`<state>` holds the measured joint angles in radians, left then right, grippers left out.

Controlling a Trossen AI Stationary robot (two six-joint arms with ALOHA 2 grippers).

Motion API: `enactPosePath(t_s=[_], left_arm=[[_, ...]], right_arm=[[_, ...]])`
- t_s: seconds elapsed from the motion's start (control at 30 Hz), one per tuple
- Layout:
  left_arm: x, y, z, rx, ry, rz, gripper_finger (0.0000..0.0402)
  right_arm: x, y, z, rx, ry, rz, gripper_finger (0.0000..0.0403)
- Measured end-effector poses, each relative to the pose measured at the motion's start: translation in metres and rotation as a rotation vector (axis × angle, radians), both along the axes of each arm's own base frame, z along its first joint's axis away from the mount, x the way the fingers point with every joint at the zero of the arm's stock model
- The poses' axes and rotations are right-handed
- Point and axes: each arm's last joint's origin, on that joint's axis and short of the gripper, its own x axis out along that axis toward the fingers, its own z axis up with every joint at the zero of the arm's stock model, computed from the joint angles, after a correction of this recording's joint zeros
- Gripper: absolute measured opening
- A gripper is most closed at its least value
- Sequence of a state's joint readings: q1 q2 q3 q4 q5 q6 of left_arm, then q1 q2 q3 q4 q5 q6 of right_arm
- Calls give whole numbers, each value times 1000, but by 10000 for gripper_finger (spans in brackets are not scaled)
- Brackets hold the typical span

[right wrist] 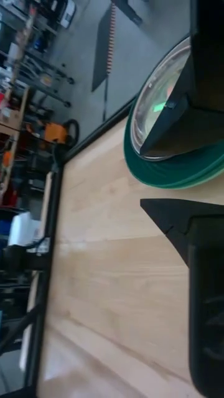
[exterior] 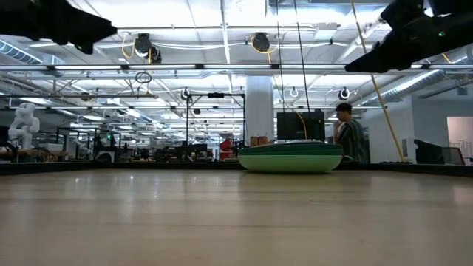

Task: Stack plastic plates
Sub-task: Return to Home Position

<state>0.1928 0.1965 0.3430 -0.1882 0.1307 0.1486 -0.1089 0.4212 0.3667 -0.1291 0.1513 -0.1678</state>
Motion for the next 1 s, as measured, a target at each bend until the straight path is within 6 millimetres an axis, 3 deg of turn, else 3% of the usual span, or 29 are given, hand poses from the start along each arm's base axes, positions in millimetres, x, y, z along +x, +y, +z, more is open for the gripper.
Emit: enactPosePath(t_s=[0.17, 0.63, 1.0], left_arm=[[-21, -4, -4, 5, -155, -2, 124], [-12, -2, -20, 25, -56, 10, 124], [-12, -2, -22, -58, -36, 18, 124]], right_arm=[[-12, 2, -10, 8, -58, 23, 114], [-26, 6, -55, -107, -169, 124, 114], [-22, 7, -52, -180, -211, 177, 114]])
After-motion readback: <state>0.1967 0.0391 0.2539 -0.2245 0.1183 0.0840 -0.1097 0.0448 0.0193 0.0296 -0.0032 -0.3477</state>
